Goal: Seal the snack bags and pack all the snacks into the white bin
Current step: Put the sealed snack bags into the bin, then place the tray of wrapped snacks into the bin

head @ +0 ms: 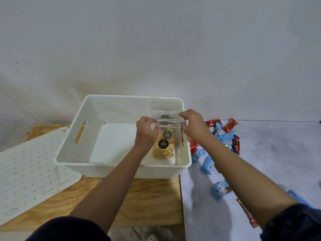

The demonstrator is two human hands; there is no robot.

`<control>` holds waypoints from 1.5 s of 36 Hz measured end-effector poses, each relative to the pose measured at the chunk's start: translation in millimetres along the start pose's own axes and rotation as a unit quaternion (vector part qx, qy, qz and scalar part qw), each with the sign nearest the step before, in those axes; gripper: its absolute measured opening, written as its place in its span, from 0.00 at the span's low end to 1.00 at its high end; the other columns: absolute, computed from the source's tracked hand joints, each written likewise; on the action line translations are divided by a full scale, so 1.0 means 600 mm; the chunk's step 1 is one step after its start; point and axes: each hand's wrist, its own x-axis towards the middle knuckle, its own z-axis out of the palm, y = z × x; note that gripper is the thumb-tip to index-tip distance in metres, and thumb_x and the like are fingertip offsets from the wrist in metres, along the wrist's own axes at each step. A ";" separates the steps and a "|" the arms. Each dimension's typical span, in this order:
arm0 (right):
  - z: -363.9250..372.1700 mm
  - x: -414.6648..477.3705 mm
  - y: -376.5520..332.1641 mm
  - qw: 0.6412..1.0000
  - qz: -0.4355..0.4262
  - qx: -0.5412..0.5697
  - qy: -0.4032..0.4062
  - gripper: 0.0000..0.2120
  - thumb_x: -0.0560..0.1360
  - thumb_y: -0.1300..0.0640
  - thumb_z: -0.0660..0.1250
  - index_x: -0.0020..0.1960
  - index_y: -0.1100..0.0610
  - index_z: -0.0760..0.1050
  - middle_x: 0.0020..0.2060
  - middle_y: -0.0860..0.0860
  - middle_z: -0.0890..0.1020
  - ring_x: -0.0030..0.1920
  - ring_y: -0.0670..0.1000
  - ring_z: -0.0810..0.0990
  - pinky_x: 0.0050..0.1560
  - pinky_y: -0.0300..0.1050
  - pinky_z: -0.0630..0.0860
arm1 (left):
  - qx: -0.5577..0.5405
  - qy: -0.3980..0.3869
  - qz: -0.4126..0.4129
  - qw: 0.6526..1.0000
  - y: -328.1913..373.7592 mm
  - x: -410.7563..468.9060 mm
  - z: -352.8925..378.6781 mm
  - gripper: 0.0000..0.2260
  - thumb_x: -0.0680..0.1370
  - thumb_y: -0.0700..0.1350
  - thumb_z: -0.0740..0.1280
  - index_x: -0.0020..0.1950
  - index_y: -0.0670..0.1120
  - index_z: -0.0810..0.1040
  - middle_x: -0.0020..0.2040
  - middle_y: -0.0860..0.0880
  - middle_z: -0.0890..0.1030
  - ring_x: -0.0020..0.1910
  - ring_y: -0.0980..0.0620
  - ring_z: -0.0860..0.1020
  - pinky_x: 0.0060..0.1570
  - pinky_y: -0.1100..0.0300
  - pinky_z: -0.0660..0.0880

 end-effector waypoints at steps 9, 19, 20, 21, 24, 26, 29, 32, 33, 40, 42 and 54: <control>-0.144 -0.091 0.107 0.992 0.089 0.046 0.072 0.15 0.74 0.63 0.66 0.60 0.60 0.76 0.56 0.58 0.78 0.56 0.56 0.77 0.59 0.44 0.71 | -0.004 -0.013 0.107 0.994 0.150 -0.057 0.065 0.12 0.79 0.44 0.61 0.62 0.46 0.75 0.64 0.49 0.69 0.66 0.54 0.63 0.64 0.62 0.66; -0.283 -0.325 0.339 0.968 0.230 0.017 0.097 0.15 0.75 0.61 0.64 0.61 0.60 0.75 0.58 0.58 0.77 0.55 0.56 0.77 0.54 0.41 0.67 | 0.002 -0.242 0.162 0.957 0.241 -0.241 0.271 0.20 0.78 0.50 0.62 0.68 0.45 0.70 0.67 0.45 0.69 0.68 0.49 0.65 0.68 0.64 0.57; -0.292 -0.351 0.366 0.964 0.247 0.012 0.100 0.15 0.75 0.61 0.65 0.61 0.60 0.75 0.58 0.59 0.77 0.55 0.57 0.77 0.55 0.42 0.68 | 0.011 -0.268 0.166 0.949 0.239 -0.259 0.293 0.21 0.77 0.51 0.62 0.69 0.46 0.69 0.67 0.45 0.70 0.68 0.49 0.65 0.69 0.63 0.58; -0.300 -0.376 0.394 0.959 0.265 0.006 0.104 0.15 0.75 0.62 0.65 0.61 0.60 0.75 0.58 0.60 0.78 0.55 0.58 0.77 0.56 0.44 0.69 | 0.019 -0.294 0.170 0.940 0.237 -0.276 0.314 0.23 0.76 0.52 0.63 0.70 0.47 0.68 0.69 0.46 0.69 0.69 0.50 0.65 0.71 0.60 0.59; -0.313 -0.449 0.477 0.937 0.331 -0.003 0.114 0.16 0.75 0.62 0.65 0.62 0.61 0.74 0.59 0.61 0.77 0.57 0.61 0.76 0.59 0.49 0.71 | 0.047 -0.376 0.179 0.908 0.237 -0.321 0.363 0.28 0.76 0.52 0.66 0.74 0.52 0.60 0.74 0.49 0.61 0.73 0.53 0.58 0.72 0.61 0.54; -0.312 -0.490 0.526 0.922 0.371 -0.009 0.113 0.19 0.74 0.61 0.65 0.65 0.61 0.72 0.61 0.63 0.75 0.60 0.63 0.74 0.61 0.53 0.69 | 0.070 -0.416 0.179 0.889 0.237 -0.343 0.386 0.33 0.75 0.57 0.66 0.75 0.54 0.55 0.76 0.52 0.55 0.75 0.55 0.52 0.74 0.56 0.54; -0.301 -0.534 0.584 0.907 0.411 -0.043 0.082 0.24 0.75 0.58 0.65 0.69 0.62 0.66 0.67 0.65 0.69 0.67 0.64 0.67 0.66 0.55 0.64 | 0.100 -0.457 0.182 0.865 0.236 -0.368 0.408 0.41 0.70 0.61 0.69 0.76 0.55 0.50 0.78 0.55 0.47 0.76 0.57 0.45 0.75 0.51 0.52; -0.286 -0.560 0.620 0.902 0.421 -0.077 0.052 0.25 0.77 0.55 0.61 0.71 0.61 0.63 0.71 0.64 0.64 0.70 0.64 0.61 0.68 0.57 0.61 | 0.139 -0.479 0.193 0.845 0.235 -0.386 0.423 0.50 0.65 0.64 0.72 0.76 0.56 0.43 0.77 0.57 0.41 0.76 0.58 0.41 0.75 0.51 0.51; -0.281 -0.566 0.627 0.905 0.414 -0.086 0.049 0.24 0.77 0.55 0.60 0.71 0.60 0.63 0.71 0.64 0.63 0.70 0.65 0.60 0.68 0.57 0.61 | 0.152 -0.484 0.198 0.839 0.235 -0.391 0.427 0.52 0.64 0.65 0.72 0.76 0.57 0.41 0.77 0.57 0.39 0.75 0.58 0.40 0.75 0.51 0.50; -0.261 -0.595 0.634 0.926 0.356 -0.122 0.037 0.22 0.80 0.55 0.50 0.73 0.60 0.61 0.73 0.64 0.58 0.73 0.65 0.55 0.74 0.55 0.50 | 0.175 -0.441 0.189 0.859 0.240 -0.414 0.448 0.59 0.60 0.69 0.71 0.76 0.51 0.37 0.76 0.57 0.36 0.75 0.59 0.40 0.73 0.58 0.45; -0.259 -0.606 0.635 0.935 0.335 -0.108 0.047 0.22 0.79 0.56 0.49 0.72 0.61 0.63 0.73 0.64 0.60 0.73 0.66 0.55 0.74 0.57 0.51 | 0.150 -0.425 0.163 0.878 0.244 -0.421 0.454 0.59 0.60 0.69 0.72 0.76 0.51 0.37 0.76 0.57 0.37 0.76 0.58 0.42 0.75 0.56 0.49; -0.267 -0.668 0.613 0.959 0.245 0.095 0.104 0.15 0.75 0.72 0.60 0.57 0.64 0.78 0.63 0.55 0.75 0.69 0.48 0.64 0.71 0.39 0.54 | 0.038 -0.338 -0.002 0.940 0.305 -0.458 0.521 0.57 0.63 0.62 0.74 0.76 0.46 0.38 0.77 0.47 0.40 0.77 0.49 0.45 0.73 0.56 0.50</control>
